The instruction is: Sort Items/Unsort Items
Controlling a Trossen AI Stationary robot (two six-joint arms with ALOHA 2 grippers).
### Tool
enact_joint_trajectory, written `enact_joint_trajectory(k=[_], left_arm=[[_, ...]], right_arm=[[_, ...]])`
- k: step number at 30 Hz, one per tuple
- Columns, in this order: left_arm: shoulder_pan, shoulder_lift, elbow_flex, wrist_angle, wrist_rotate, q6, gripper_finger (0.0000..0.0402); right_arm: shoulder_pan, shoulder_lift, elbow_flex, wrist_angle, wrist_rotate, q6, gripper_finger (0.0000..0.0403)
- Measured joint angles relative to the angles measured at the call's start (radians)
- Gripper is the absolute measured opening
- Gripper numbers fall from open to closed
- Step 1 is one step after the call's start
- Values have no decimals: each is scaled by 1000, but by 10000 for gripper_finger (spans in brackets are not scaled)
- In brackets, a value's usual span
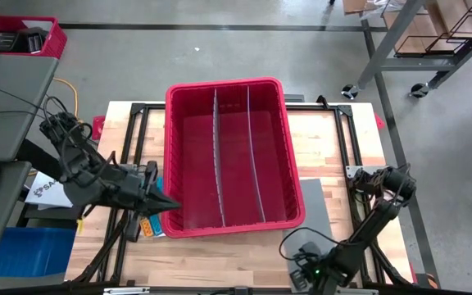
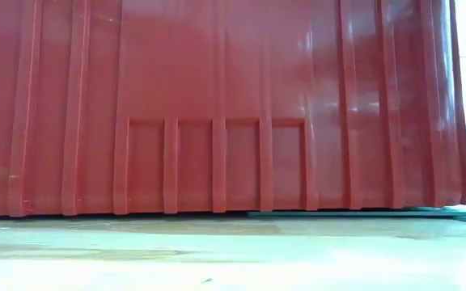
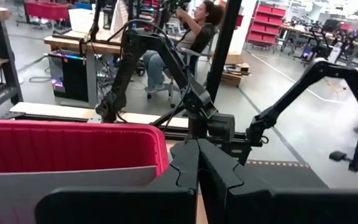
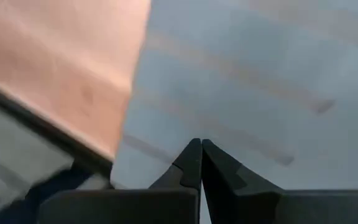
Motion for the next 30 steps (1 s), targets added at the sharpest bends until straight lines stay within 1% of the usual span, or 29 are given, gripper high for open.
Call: enact_joint_trajectory(k=[2,5,7,11,13,18,19,23,30], left_arm=[[0,2,0,4,-3,7,0],[0,3,0,3,-3,5,0],[1,2,0,3,-4,5,0],[1,4,0,3,-11,5,0],[1,5,0,-2,-28,6,0],[1,6,0,-55,-67,4,0],[1,8,0,-63,-79,-1,0],[1,19,0,-65,-96,-3,0],[1,42,0,-65,-96,-21,0]], right_arm=[[1,-12,59,-98,26,1,0],[3,-14,137,-173,1,-63,0],[5,-14,167,-246,-55,-68,0],[33,-13,184,-464,-166,37,0],[45,-13,184,-521,-241,58,0],[68,8,182,-680,-383,78,0],[75,15,182,-707,-399,78,0],[88,34,182,-730,-403,69,0],[92,131,182,-627,-420,47,0]])
